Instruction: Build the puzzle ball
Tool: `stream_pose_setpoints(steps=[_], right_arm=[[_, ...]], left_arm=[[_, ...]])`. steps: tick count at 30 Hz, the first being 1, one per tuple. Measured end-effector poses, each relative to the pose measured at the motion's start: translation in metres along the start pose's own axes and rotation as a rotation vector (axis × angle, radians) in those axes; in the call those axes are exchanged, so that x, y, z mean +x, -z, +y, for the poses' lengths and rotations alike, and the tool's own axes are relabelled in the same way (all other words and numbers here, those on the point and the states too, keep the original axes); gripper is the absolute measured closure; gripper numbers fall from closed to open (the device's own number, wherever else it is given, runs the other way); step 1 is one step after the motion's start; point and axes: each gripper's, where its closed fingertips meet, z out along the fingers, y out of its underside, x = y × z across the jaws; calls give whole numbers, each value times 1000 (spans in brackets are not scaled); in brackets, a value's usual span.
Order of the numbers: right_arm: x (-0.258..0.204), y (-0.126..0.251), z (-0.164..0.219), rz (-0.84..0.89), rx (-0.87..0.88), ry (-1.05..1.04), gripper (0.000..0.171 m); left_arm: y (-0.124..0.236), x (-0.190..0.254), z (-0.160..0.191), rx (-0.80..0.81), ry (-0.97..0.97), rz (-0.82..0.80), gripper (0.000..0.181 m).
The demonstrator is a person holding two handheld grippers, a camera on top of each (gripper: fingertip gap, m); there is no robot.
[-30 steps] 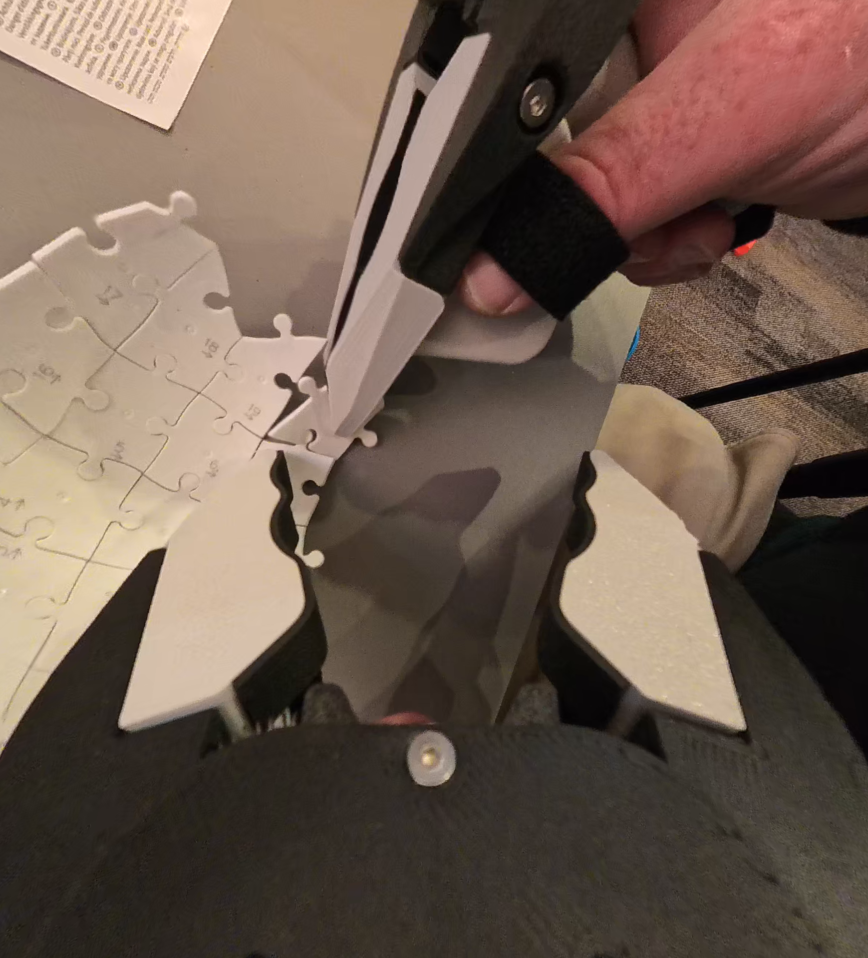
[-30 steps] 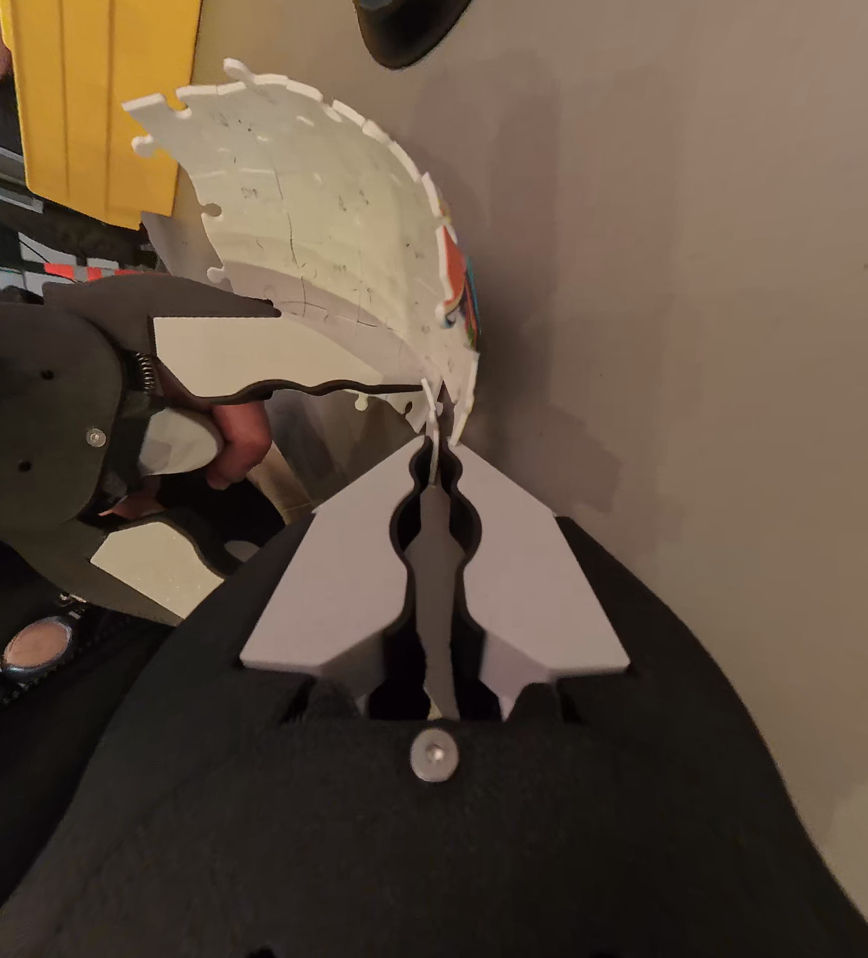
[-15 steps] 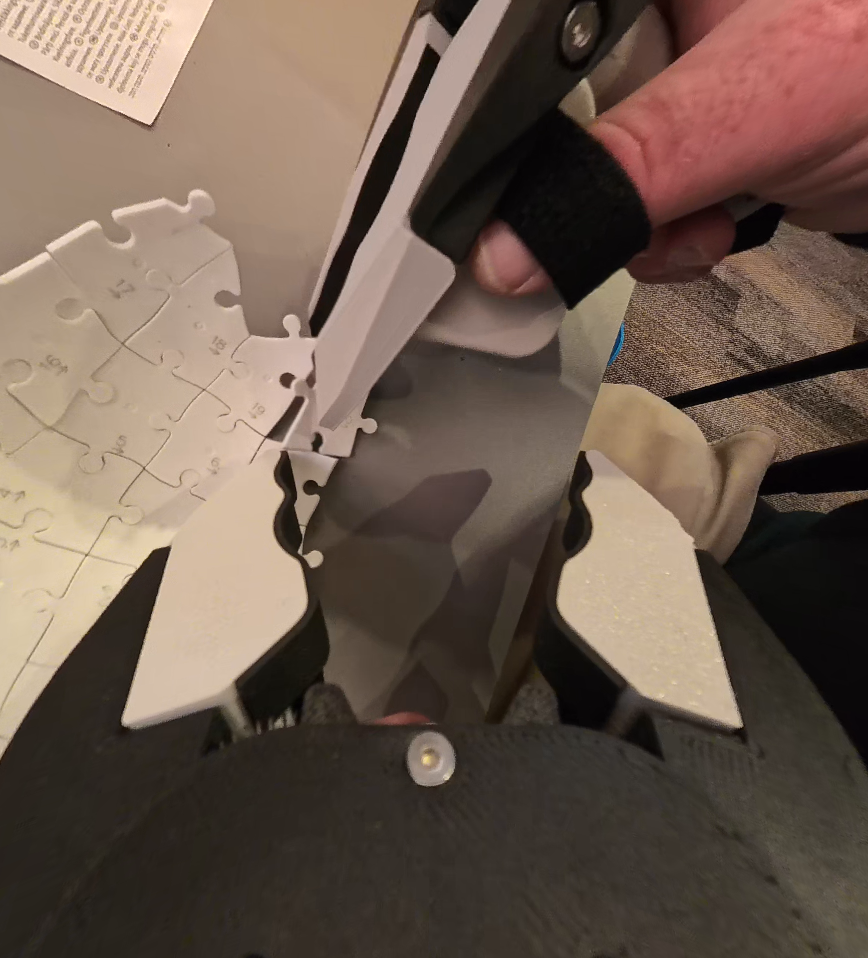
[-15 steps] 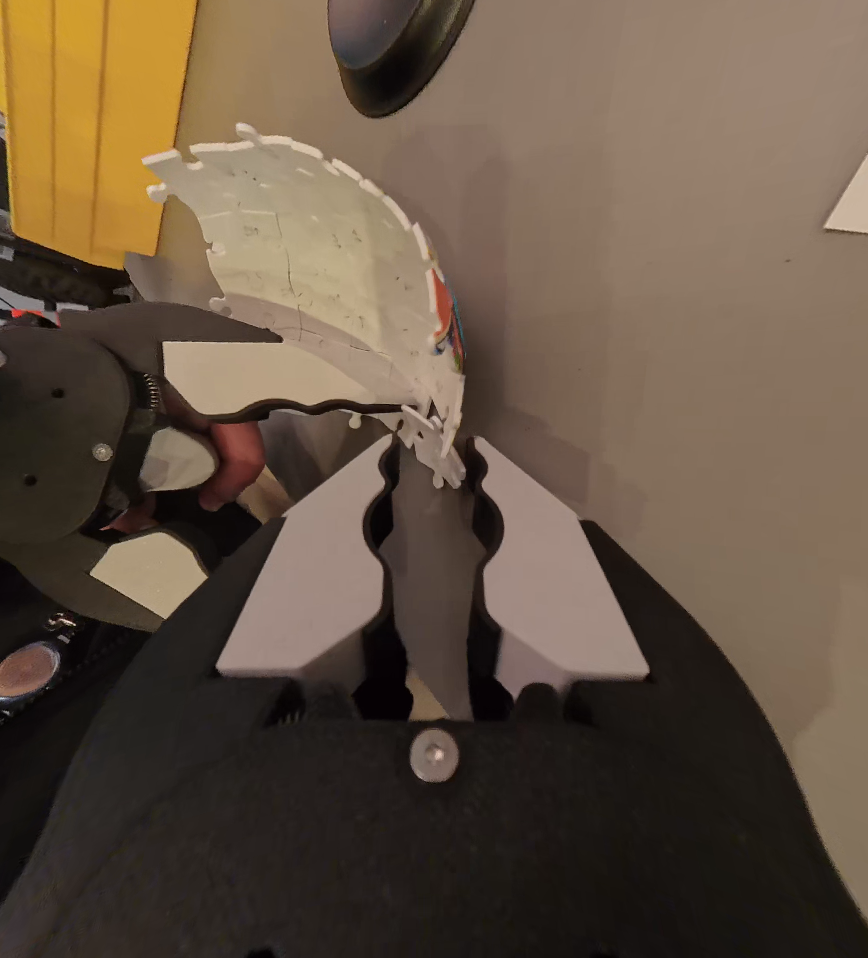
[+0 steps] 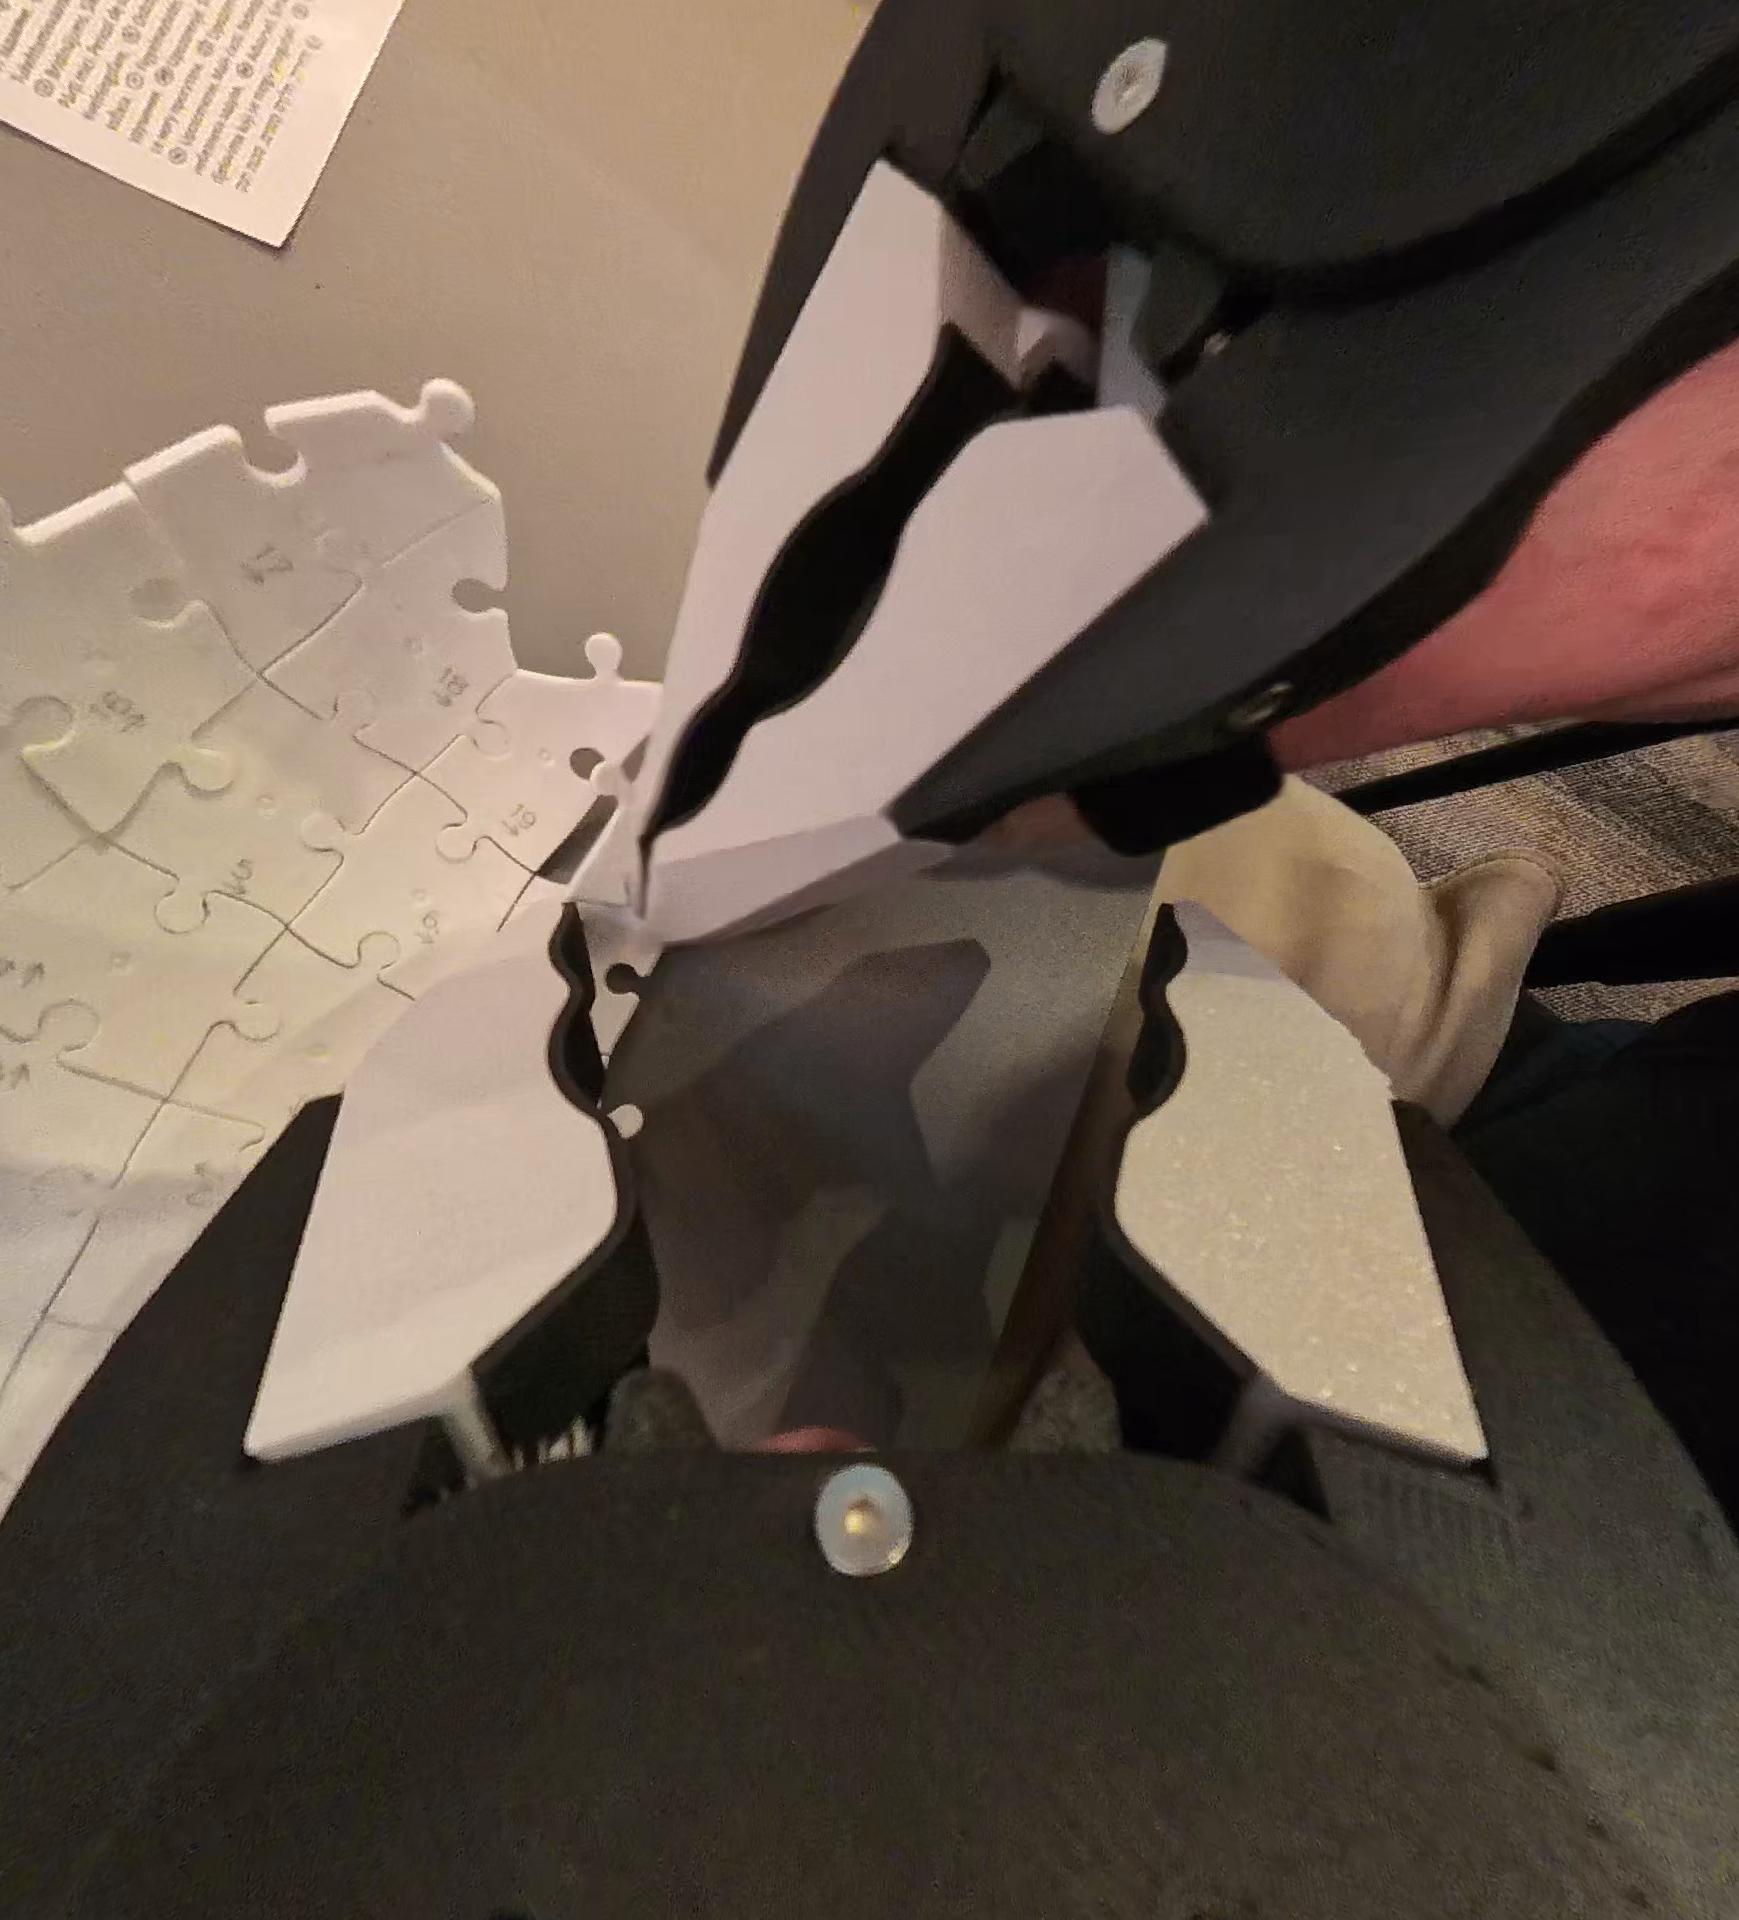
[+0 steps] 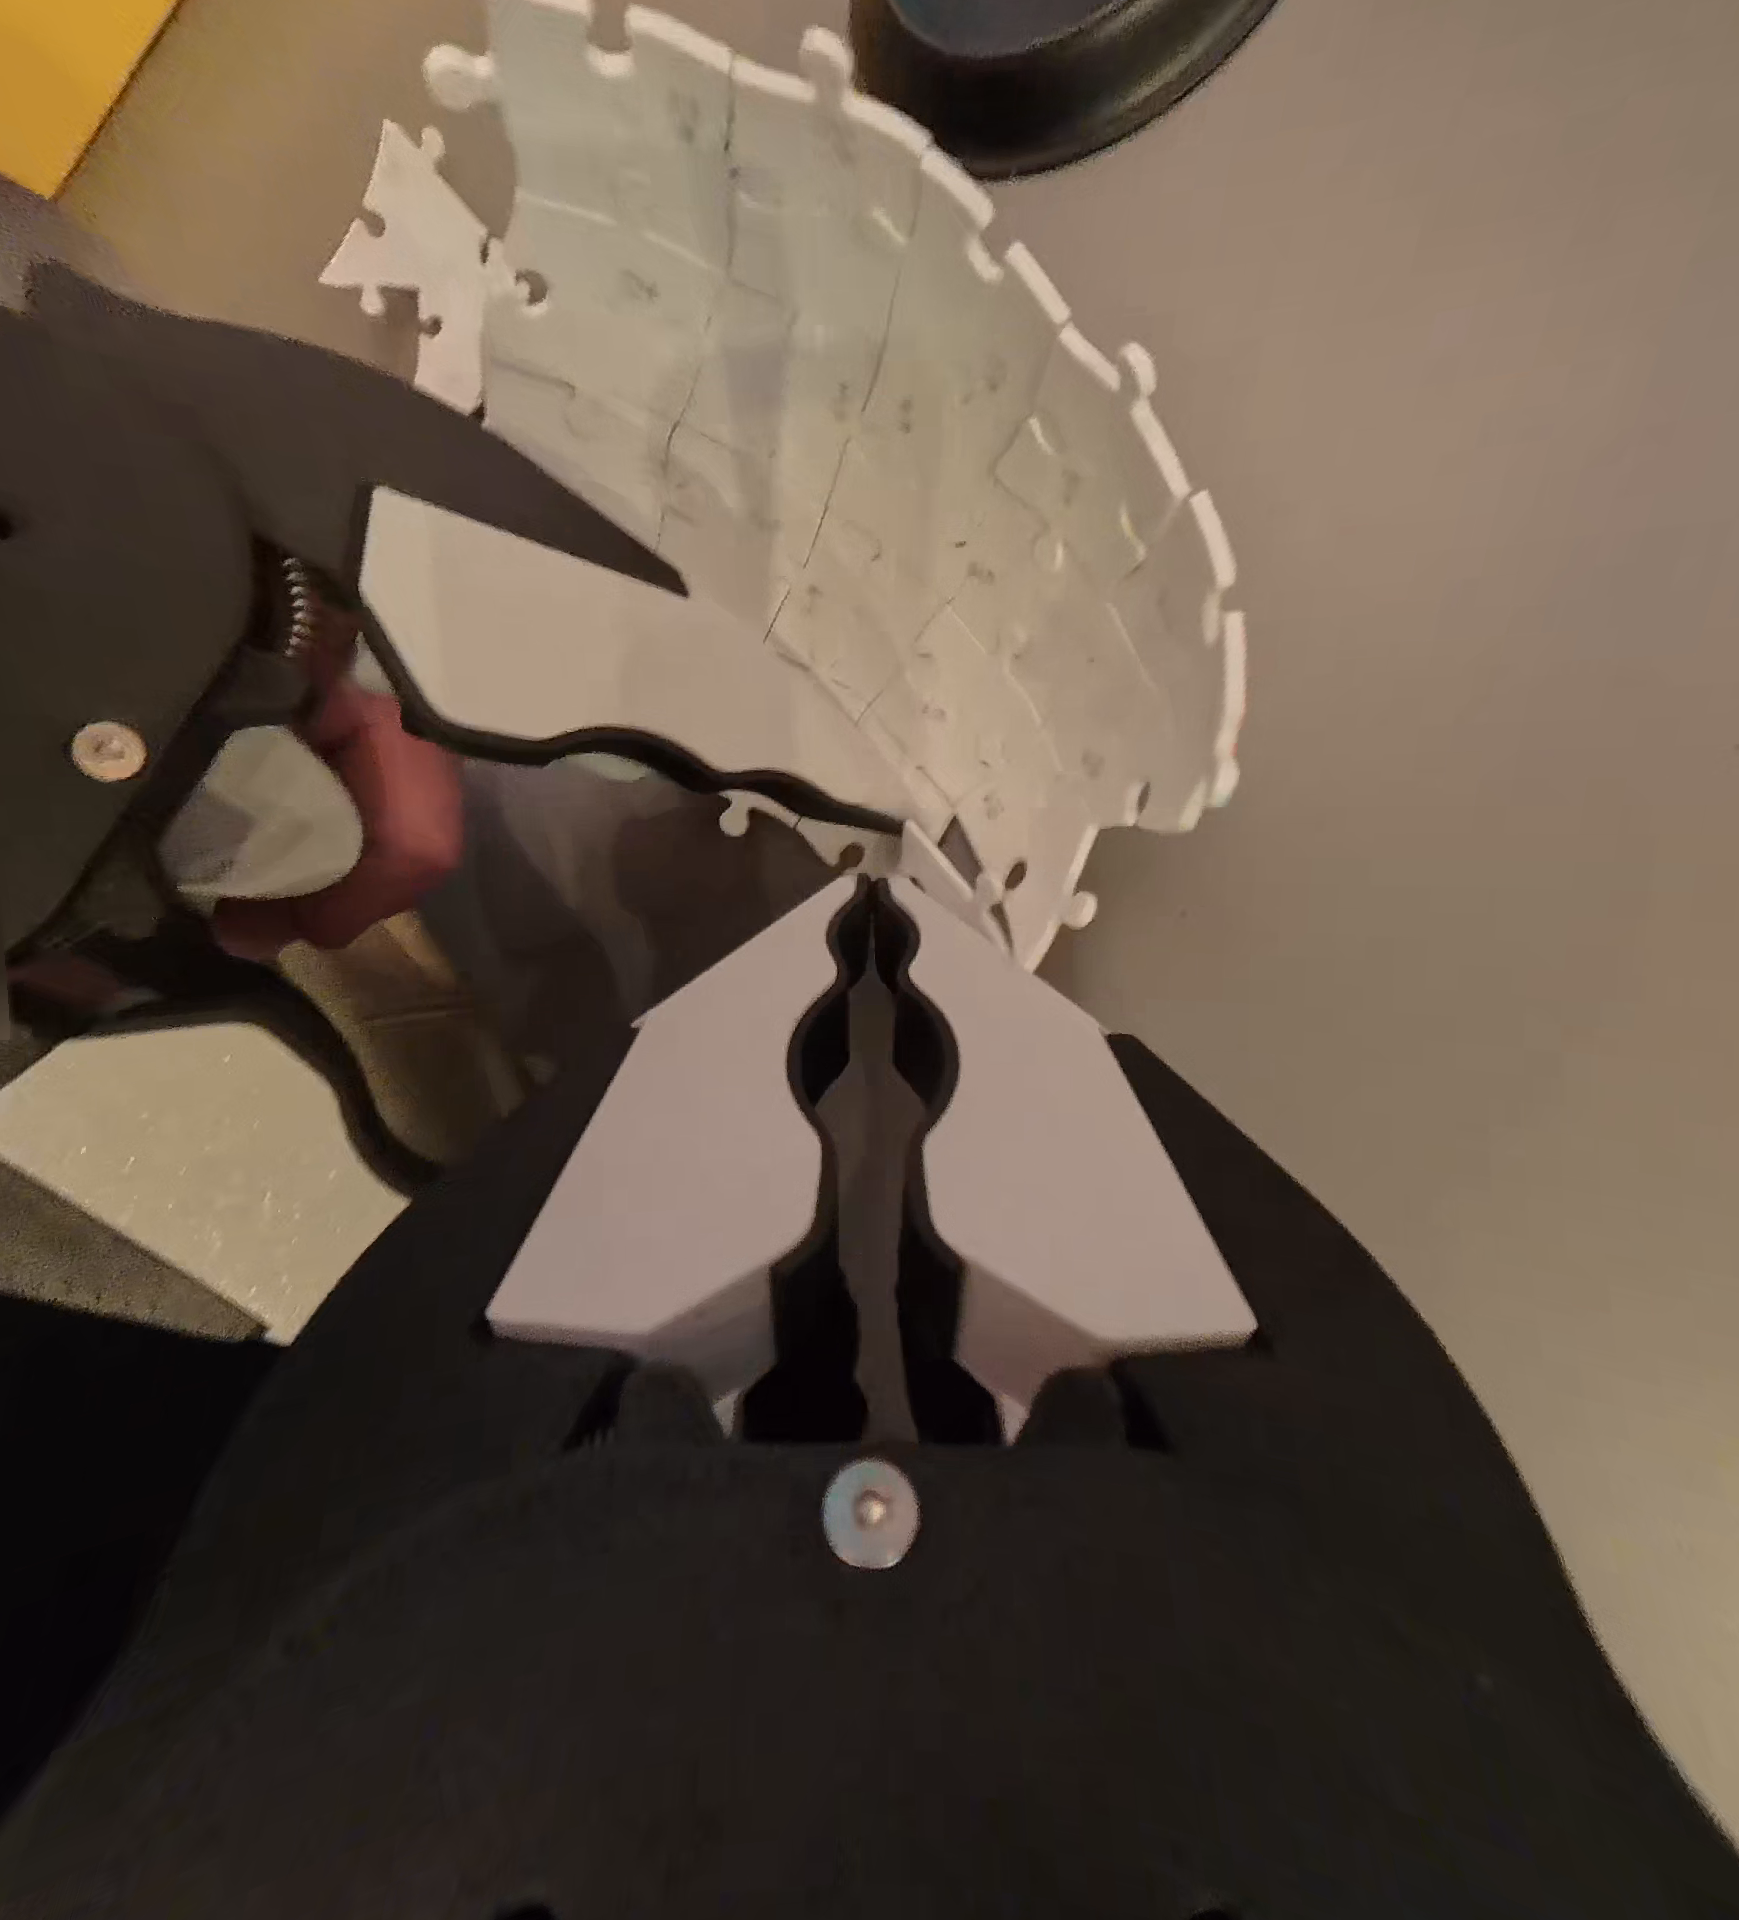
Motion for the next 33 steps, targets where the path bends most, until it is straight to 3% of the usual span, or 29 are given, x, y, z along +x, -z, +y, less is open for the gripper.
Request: stream_pose_setpoints(steps=[1, 22, 28, 33], right_arm=[[1, -1, -2, -1, 11, -12, 171], [-5, 8, -7, -90, -19, 40, 171], [1, 20, 18, -17, -66, 100, 171], [3, 15, 14, 37, -61, 169, 171]], left_arm=[[0, 0, 0, 1, 1, 0, 82], [2, -2, 5, -41, -54, -5, 94], [1, -1, 5, -48, -72, -9, 94], [-1, 1, 6, -65, -101, -22, 95]])
